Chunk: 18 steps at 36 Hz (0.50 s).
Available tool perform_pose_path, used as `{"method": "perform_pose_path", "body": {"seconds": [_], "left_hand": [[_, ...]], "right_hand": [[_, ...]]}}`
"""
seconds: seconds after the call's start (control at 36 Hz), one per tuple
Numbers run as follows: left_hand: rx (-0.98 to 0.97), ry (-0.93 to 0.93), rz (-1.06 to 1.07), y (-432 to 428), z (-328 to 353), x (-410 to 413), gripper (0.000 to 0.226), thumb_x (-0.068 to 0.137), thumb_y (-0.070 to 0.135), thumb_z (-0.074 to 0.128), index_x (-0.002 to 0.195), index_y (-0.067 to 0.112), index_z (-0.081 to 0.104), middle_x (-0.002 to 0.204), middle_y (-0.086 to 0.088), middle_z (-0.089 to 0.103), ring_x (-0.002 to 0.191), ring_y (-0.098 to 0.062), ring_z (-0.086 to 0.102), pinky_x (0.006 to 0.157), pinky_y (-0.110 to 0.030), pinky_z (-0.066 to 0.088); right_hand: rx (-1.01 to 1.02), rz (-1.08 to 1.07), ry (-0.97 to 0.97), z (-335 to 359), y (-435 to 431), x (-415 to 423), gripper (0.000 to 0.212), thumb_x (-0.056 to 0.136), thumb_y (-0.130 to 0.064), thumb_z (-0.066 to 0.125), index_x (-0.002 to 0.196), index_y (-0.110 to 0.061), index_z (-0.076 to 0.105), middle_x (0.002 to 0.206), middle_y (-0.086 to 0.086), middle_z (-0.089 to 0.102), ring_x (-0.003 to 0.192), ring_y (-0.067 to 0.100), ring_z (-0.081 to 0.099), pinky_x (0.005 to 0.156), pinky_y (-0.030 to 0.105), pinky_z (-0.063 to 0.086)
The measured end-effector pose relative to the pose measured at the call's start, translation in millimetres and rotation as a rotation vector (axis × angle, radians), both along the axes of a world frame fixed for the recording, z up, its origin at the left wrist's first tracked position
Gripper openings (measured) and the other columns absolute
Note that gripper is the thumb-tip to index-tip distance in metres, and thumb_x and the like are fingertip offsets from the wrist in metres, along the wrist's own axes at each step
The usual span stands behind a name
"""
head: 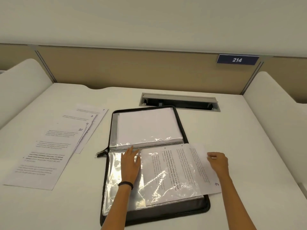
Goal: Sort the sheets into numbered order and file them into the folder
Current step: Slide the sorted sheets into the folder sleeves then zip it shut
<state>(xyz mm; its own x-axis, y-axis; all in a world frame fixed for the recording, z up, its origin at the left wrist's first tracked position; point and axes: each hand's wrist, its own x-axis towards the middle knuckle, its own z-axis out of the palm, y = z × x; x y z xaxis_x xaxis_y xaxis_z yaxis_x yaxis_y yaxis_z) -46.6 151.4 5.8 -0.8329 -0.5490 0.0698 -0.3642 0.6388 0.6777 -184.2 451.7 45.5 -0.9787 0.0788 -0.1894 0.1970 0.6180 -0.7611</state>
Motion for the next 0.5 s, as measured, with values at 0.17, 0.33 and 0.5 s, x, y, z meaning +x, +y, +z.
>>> {"method": "perform_pose_path", "body": {"seconds": [0.17, 0.33, 0.5], "left_hand": [[-0.034, 0.011, 0.185, -22, 2, 18, 0.032, 0.092, 0.012, 0.059, 0.124, 0.009, 0.061, 0.147, -0.013, 0.041, 0.136, -0.028, 0.037, 0.113, -0.033, 0.02], [-0.005, 0.019, 0.33, -39, 11, 39, 0.032, 0.088, 0.009, 0.063, 0.12, 0.003, 0.061, 0.128, -0.018, 0.052, 0.113, -0.035, 0.048, 0.094, -0.043, 0.041], [0.089, -0.054, 0.354, -51, 16, 51, 0.037, 0.09, 0.015, 0.062, 0.125, 0.004, 0.057, 0.121, -0.018, 0.052, 0.11, -0.035, 0.049, 0.093, -0.04, 0.04]], "right_hand": [[0.027, -0.025, -0.009, -1, 2, -1, 0.024, 0.084, 0.001, 0.064, 0.106, 0.001, 0.069, 0.109, 0.018, 0.068, 0.101, 0.033, 0.061, 0.086, 0.032, 0.045], [-0.002, 0.026, -0.067, 0, -7, -2, 0.022, 0.079, -0.001, 0.071, 0.101, 0.001, 0.07, 0.102, 0.017, 0.069, 0.085, 0.024, 0.058, 0.083, 0.033, 0.047], [-0.088, 0.078, -0.137, -1, -20, -2, 0.02, 0.076, 0.002, 0.074, 0.096, 0.003, 0.069, 0.09, 0.017, 0.067, 0.079, 0.028, 0.061, 0.083, 0.044, 0.054]]}}
